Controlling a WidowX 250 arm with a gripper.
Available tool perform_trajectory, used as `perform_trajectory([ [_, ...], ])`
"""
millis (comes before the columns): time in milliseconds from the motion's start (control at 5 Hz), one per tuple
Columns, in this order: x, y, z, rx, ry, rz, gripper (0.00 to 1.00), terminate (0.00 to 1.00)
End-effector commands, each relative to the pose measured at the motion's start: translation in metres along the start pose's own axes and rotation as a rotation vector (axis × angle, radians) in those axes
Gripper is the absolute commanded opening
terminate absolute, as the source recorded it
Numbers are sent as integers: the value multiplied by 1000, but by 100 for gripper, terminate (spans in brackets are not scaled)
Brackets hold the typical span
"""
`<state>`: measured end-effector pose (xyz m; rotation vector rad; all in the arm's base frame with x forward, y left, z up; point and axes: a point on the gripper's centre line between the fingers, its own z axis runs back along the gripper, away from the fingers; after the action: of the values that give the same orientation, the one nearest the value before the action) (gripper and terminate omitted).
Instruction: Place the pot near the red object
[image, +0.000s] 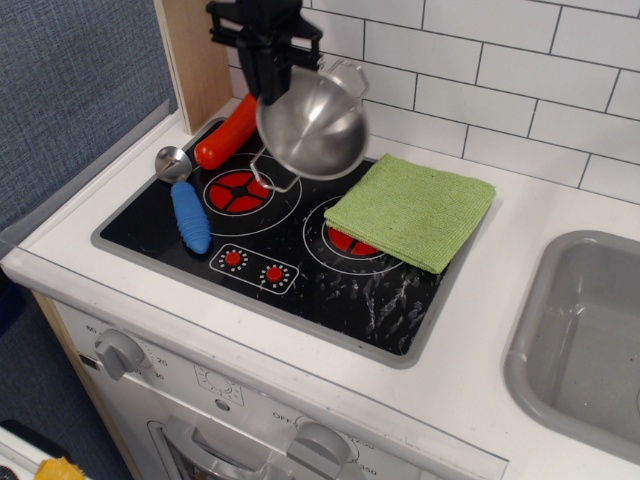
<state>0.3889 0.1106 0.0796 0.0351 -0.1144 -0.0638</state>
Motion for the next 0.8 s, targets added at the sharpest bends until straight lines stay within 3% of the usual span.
perform_trajectory([
  [0, 4, 25, -3, 40, -3, 40, 0, 0],
  [200, 1, 24, -6, 30, 9, 41, 100, 0],
  [600, 0, 35, 8, 86, -35, 77, 100, 0],
])
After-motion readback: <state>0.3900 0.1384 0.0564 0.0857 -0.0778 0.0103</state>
